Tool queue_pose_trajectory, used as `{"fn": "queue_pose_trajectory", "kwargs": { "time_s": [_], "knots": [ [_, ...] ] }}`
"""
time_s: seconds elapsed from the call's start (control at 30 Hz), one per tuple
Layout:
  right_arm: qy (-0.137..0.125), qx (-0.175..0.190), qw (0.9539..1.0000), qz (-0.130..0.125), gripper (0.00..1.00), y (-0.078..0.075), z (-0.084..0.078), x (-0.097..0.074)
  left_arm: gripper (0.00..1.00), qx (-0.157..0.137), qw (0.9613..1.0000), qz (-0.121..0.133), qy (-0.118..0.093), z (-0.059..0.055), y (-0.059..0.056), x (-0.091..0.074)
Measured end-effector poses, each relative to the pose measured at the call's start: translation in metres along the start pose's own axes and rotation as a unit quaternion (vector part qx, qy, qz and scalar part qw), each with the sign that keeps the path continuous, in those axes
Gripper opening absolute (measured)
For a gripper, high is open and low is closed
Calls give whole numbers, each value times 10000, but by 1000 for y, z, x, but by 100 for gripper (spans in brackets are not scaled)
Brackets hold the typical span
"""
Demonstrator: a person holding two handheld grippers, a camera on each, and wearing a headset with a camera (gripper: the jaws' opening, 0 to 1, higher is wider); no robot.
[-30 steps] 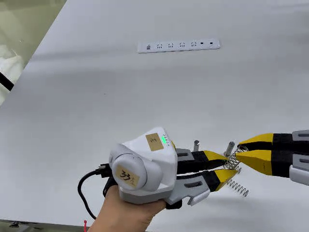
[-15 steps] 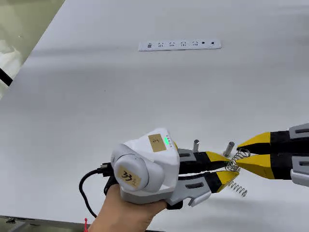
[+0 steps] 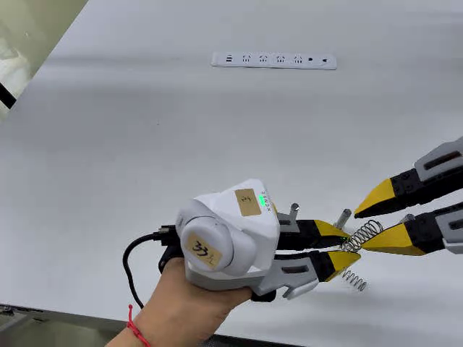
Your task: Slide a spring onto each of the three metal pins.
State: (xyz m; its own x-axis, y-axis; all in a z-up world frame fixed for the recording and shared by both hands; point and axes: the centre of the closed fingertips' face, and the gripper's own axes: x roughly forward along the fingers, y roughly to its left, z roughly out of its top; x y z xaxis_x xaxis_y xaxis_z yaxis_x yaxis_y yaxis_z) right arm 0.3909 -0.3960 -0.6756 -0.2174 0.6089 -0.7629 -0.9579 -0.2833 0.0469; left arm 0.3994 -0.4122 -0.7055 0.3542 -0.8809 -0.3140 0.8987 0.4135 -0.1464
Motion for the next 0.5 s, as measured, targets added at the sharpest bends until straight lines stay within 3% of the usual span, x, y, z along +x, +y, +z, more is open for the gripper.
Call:
{"fn": "queue_pose_trajectory", "kwargs": {
  "time_s": [0.1, 0.5],
  "knots": [
    [306, -196, 9992, 157, 17, 3, -5, 3, 10, 5, 10000, -4, -17, 0, 0, 0],
    [518, -363, 9974, 337, 12, 2, -1, 9, 10, -43, 9999, -37, -143, 0, 1, -3]
  ]
}}
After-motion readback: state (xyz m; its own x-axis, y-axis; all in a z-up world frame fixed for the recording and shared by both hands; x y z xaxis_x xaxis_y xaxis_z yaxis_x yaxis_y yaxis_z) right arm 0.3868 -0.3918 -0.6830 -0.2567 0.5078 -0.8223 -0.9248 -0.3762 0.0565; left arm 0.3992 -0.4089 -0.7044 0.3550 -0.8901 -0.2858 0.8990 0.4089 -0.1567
